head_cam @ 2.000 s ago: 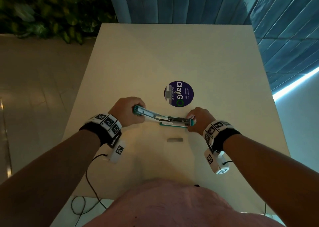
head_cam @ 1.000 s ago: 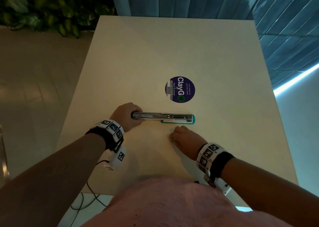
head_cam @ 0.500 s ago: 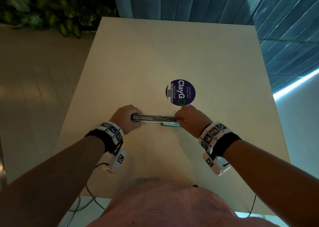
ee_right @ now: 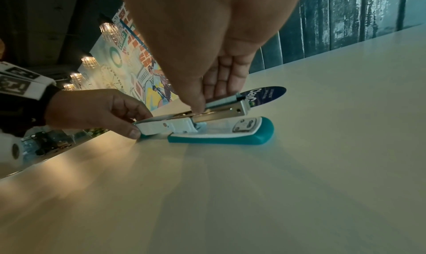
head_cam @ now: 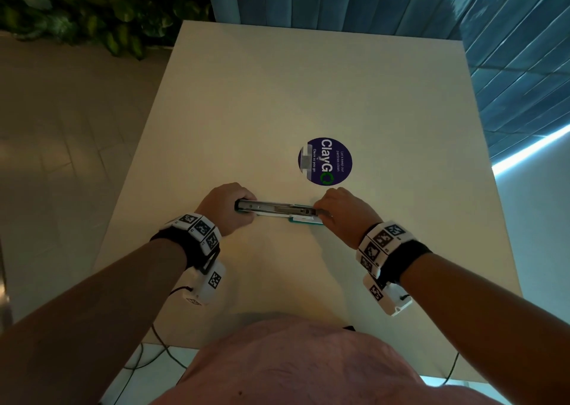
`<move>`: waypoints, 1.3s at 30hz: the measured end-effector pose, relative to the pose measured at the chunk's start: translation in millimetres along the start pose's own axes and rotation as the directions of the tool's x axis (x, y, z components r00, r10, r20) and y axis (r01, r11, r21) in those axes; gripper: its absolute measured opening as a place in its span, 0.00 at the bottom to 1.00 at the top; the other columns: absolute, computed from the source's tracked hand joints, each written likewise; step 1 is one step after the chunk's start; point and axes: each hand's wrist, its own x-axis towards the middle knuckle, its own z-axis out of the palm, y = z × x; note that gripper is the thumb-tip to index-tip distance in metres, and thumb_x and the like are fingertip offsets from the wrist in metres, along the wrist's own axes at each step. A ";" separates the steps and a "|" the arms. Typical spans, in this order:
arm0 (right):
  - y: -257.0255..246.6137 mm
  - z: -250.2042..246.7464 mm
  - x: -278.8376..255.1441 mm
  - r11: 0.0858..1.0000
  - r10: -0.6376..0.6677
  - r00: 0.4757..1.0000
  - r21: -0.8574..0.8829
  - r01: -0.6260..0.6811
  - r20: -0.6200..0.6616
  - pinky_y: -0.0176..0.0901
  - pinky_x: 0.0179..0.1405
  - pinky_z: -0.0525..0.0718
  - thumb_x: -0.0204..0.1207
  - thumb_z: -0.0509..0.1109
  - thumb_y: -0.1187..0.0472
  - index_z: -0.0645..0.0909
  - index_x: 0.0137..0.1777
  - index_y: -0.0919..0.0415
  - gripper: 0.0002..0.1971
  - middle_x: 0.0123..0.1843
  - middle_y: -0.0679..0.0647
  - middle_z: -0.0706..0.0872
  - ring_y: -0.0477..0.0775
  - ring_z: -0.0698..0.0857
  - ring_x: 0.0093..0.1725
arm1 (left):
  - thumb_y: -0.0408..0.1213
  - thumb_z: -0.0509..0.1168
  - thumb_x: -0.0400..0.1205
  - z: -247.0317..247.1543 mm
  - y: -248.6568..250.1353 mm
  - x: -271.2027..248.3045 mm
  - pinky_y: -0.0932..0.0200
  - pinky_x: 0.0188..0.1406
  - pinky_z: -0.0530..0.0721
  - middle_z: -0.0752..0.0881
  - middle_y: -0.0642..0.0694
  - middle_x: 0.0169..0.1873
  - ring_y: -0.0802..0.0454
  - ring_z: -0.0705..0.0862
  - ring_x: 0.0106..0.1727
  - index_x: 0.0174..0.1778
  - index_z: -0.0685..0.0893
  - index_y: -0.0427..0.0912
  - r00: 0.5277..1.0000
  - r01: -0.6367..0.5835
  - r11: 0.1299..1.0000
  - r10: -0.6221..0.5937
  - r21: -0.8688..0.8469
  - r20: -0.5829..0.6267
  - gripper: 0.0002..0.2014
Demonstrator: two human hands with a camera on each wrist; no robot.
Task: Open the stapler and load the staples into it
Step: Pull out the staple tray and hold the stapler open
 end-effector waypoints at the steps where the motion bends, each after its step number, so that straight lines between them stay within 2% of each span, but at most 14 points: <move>1: -0.4 1.0 -0.2 1.000 0.004 1.000 -0.006 -0.004 -0.004 0.49 0.55 0.80 0.83 0.53 0.58 0.80 0.59 0.59 0.15 0.54 0.59 0.82 0.56 0.77 0.55 | 0.36 0.72 0.69 -0.4 0.3 0.0 0.56 0.39 0.76 0.85 0.45 0.41 0.48 0.81 0.40 0.45 0.85 0.48 1.000 0.000 1.000 0.000 0.000 0.003 0.10; 6: -1.5 2.3 0.3 1.000 0.015 1.000 -0.024 -0.016 -0.006 0.51 0.54 0.82 0.82 0.53 0.58 0.80 0.59 0.59 0.16 0.53 0.59 0.82 0.57 0.77 0.55 | 0.36 0.73 0.68 -0.5 0.8 0.3 0.53 0.41 0.80 0.85 0.44 0.41 0.46 0.82 0.41 0.44 0.86 0.48 1.000 -0.008 1.000 0.008 0.008 0.012 0.10; 13: 3.9 3.0 -3.4 1.000 0.015 1.000 0.007 -0.015 -0.006 0.50 0.57 0.81 0.82 0.54 0.58 0.80 0.60 0.59 0.15 0.54 0.59 0.83 0.57 0.77 0.56 | 0.37 0.72 0.68 1.4 -0.4 -0.4 0.57 0.38 0.76 0.85 0.46 0.40 0.48 0.81 0.40 0.45 0.86 0.49 1.000 0.016 1.000 -0.016 0.002 0.000 0.10; 16: 13.5 7.7 -5.4 0.994 0.069 0.998 0.081 -0.068 -0.007 0.49 0.62 0.77 0.78 0.61 0.60 0.77 0.65 0.57 0.16 0.59 0.57 0.81 0.57 0.76 0.61 | 0.37 0.72 0.68 0.3 0.3 -0.7 0.56 0.39 0.76 0.85 0.46 0.40 0.48 0.81 0.40 0.45 0.86 0.48 1.000 0.013 1.000 -0.013 -0.005 0.004 0.10; 18: 21.6 12.0 -9.2 0.976 0.130 0.991 0.180 -0.121 -0.035 0.48 0.66 0.74 0.74 0.68 0.58 0.73 0.69 0.56 0.22 0.63 0.55 0.80 0.55 0.75 0.64 | 0.37 0.72 0.69 -0.1 0.8 -0.9 0.56 0.39 0.76 0.85 0.45 0.40 0.48 0.81 0.40 0.45 0.86 0.48 1.000 0.007 1.000 -0.007 0.001 0.011 0.10; 21: 30.1 17.9 -15.2 0.952 0.183 0.979 0.263 -0.155 -0.085 0.44 0.66 0.74 0.68 0.75 0.57 0.70 0.70 0.55 0.30 0.64 0.53 0.79 0.53 0.75 0.64 | 0.37 0.72 0.69 -0.8 1.2 -1.1 0.55 0.40 0.77 0.85 0.45 0.41 0.47 0.81 0.41 0.46 0.85 0.48 1.000 0.007 1.000 -0.007 -0.001 0.011 0.10; 23: 34.4 23.1 -17.5 0.943 0.202 0.975 0.287 -0.170 -0.089 0.46 0.66 0.74 0.66 0.77 0.58 0.69 0.70 0.55 0.33 0.64 0.54 0.78 0.54 0.75 0.64 | 0.36 0.73 0.69 0.0 -0.2 -1.5 0.55 0.43 0.77 0.84 0.43 0.44 0.46 0.81 0.44 0.49 0.84 0.45 1.000 -0.002 1.000 0.002 0.007 0.014 0.13; 26: 39.8 29.5 -17.9 0.935 0.231 0.968 0.298 -0.192 -0.102 0.50 0.65 0.77 0.66 0.77 0.59 0.72 0.67 0.58 0.29 0.62 0.57 0.78 0.57 0.75 0.63 | 0.36 0.74 0.69 1.6 -5.3 -3.5 0.54 0.49 0.76 0.82 0.41 0.48 0.44 0.79 0.49 0.54 0.81 0.42 1.000 -0.011 0.999 0.011 0.036 0.002 0.19; 29: 42.2 29.7 -14.8 0.925 0.241 0.960 0.334 -0.183 -0.142 0.53 0.61 0.81 0.66 0.76 0.62 0.78 0.59 0.61 0.21 0.56 0.59 0.80 0.57 0.79 0.54 | 0.33 0.73 0.68 -3.1 -7.8 -5.4 0.49 0.50 0.78 0.83 0.39 0.47 0.42 0.79 0.48 0.52 0.83 0.42 1.000 0.001 0.999 0.000 0.050 -0.009 0.16; 32: 43.9 27.7 -12.2 0.916 0.238 0.961 0.361 -0.173 -0.142 0.50 0.58 0.81 0.65 0.77 0.63 0.80 0.57 0.61 0.19 0.54 0.58 0.79 0.54 0.78 0.50 | 0.32 0.75 0.67 -12.5 -6.0 -9.8 0.45 0.50 0.81 0.84 0.40 0.45 0.44 0.81 0.45 0.49 0.84 0.43 1.000 -0.013 1.000 0.013 0.023 -0.023 0.15; 36: 48.2 28.8 -10.9 0.921 0.213 0.967 0.360 -0.151 -0.139 0.43 0.55 0.78 0.65 0.77 0.63 0.81 0.57 0.60 0.19 0.54 0.58 0.80 0.50 0.76 0.49 | 0.30 0.76 0.66 -30.2 11.1 -15.3 0.55 0.55 0.84 0.86 0.44 0.46 0.50 0.84 0.48 0.47 0.83 0.48 0.996 -0.056 0.986 0.045 -0.154 -0.073 0.17; 39: 48.2 28.7 -10.8 0.919 0.202 0.969 0.370 -0.137 -0.144 0.46 0.57 0.79 0.67 0.76 0.64 0.81 0.56 0.61 0.17 0.55 0.60 0.80 0.51 0.77 0.49 | 0.32 0.77 0.66 -35.6 43.8 -9.5 0.62 0.59 0.82 0.87 0.49 0.47 0.57 0.84 0.51 0.49 0.84 0.48 0.992 -0.120 0.958 0.103 -0.259 -0.079 0.17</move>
